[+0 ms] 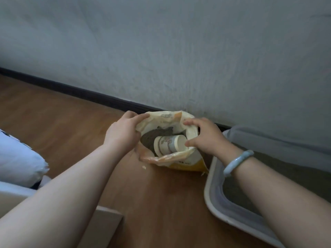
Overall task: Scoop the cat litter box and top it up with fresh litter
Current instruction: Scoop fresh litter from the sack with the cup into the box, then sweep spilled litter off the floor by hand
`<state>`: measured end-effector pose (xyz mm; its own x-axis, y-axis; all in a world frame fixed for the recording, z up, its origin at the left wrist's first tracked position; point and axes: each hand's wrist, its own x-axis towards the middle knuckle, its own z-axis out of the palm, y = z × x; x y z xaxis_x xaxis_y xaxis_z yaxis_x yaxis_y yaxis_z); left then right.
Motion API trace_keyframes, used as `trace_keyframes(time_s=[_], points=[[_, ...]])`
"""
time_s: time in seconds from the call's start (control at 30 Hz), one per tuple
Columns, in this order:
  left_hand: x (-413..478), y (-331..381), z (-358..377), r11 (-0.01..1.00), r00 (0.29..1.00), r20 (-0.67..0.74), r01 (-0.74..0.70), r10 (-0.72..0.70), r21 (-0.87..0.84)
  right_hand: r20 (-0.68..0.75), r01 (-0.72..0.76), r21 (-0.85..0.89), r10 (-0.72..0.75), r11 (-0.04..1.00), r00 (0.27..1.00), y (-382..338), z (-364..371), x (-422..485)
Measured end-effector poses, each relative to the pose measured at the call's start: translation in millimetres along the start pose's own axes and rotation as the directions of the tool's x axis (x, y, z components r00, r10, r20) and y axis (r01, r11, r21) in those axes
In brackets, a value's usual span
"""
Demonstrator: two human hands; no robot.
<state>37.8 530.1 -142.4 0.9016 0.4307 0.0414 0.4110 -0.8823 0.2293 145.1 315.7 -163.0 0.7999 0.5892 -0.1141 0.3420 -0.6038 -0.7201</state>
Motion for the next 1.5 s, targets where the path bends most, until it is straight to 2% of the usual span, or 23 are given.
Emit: trace_keyframes(time_s=[0.1,0.2,0.4,0.5,0.57,0.77,0.87,1.0,1.07,1.13,1.2,1.33,1.5], points=[[-2,2,25,1.0,0.998,0.056,-0.006,0.006,0.007,0.001,-0.024,-0.043,0.024,0.999,1.0,14,9,9],[-1,4,43,0.995,0.998,0.045,0.053,-0.049,-0.084,-0.012,-0.051,-0.03,0.05,0.998,0.999,24,20,13],[2,10,49,0.993,0.992,0.109,0.07,-0.059,-0.1,-0.018,-0.074,0.028,0.075,0.997,0.997,33,14,6],[-10,18,57,0.987,0.994,-0.019,0.108,-0.111,-0.116,-0.027,-0.062,0.08,0.065,0.995,0.998,33,6,-3],[-21,30,61,0.983,0.988,-0.114,0.084,-0.103,-0.164,-0.026,-0.061,0.1,0.063,0.993,0.998,32,0,-10],[-43,77,63,0.943,0.971,-0.226,-0.009,-0.071,-0.331,-0.013,-0.051,0.218,0.055,0.975,0.998,34,-20,-38],[-61,102,63,0.807,0.984,-0.175,-0.087,-0.021,-0.584,0.014,-0.063,0.266,0.061,0.962,0.998,42,-36,-60],[-93,129,70,0.77,0.986,-0.134,-0.16,0.097,-0.618,-0.043,-0.027,0.366,0.046,0.93,0.998,57,-47,-99],[-109,136,75,0.789,0.982,-0.122,-0.186,0.141,-0.586,-0.093,-0.013,0.296,0.043,0.955,0.995,64,-45,-124],[-127,140,80,0.822,0.975,-0.122,-0.221,0.184,-0.525,-0.131,-0.01,0.134,0.028,0.991,0.991,72,-41,-151],[-146,141,86,0.855,0.965,-0.124,-0.262,0.231,-0.447,-0.105,-0.01,-0.016,0.008,1.0,0.994,82,-34,-179],[-183,138,96,0.9,0.943,-0.112,-0.333,0.314,-0.281,-0.069,0.047,-0.272,-0.068,0.961,0.995,106,-21,-235],[-220,134,115,0.908,0.921,-0.024,-0.388,0.39,-0.159,-0.091,0.112,-0.427,-0.166,0.897,0.982,132,-12,-294]])
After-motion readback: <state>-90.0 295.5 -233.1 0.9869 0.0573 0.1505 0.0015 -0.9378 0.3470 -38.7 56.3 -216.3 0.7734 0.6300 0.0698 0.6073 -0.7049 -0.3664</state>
